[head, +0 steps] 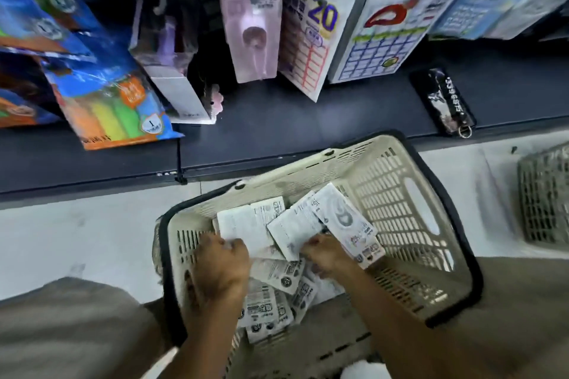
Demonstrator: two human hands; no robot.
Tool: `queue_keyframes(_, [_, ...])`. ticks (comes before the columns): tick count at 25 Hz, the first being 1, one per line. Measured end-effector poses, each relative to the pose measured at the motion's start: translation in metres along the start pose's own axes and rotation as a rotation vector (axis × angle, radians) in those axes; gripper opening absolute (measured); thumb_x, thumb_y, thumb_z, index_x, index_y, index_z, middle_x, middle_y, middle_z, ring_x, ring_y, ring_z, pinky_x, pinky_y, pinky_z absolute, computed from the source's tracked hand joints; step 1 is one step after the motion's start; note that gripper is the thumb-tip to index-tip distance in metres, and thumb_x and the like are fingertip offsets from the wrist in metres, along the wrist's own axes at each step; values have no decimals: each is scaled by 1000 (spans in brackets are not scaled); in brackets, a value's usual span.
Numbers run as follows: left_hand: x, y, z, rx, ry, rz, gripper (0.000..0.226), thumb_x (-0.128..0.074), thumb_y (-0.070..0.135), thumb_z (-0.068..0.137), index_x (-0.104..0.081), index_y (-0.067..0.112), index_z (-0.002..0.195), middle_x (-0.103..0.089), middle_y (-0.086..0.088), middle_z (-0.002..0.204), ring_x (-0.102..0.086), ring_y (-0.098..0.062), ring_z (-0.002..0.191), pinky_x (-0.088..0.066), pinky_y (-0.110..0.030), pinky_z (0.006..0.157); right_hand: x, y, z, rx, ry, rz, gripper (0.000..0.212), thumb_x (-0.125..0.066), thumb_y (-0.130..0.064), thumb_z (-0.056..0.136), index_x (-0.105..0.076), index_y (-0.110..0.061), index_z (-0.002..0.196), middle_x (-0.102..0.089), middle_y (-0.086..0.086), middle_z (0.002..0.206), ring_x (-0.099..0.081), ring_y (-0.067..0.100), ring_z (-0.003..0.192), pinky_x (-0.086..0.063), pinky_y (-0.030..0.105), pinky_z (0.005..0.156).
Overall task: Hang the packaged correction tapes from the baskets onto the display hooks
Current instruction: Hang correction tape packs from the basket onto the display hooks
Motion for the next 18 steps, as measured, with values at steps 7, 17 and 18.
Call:
queue_keyframes(7, [-32,-6,14,405,-152,-581,61,-81,6,82,-50,7,134,-66,-17,128,-65,-28,98,-53,-35,88,-16,-17,15,-243,69,944,22,-77,-16,89,-66,-3,102,-69,17,92,-64,30,79,-54,35,71])
queue_keyframes(17, [-57,-11,5,389,-612,-455,42,-77,25,85,-66,5,120,-74,-11,108,-69,-28,96,-59,-48,90,21,-4,-26,19,-120,955,32,-62,6,92,-62,-10,119,-74,12,113,-72,26,86,-61,40,63])
queue_keyframes(18, [-58,-8,0,384,-662,-488,35,-70,31,92,-70,7,117,-77,-11,100,-71,-28,92,-62,-48,84,15,-1,-28,28,-76,788,34,-65,7,91,-60,-10,120,-71,13,119,-70,27,91,-62,43,70])
Point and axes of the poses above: each hand's wrist, its own z-axis towards the middle knuckle, its own x-axis out of the back of the hand, y = z × x, the point moved 3 cm from there along z, towards the middle knuckle
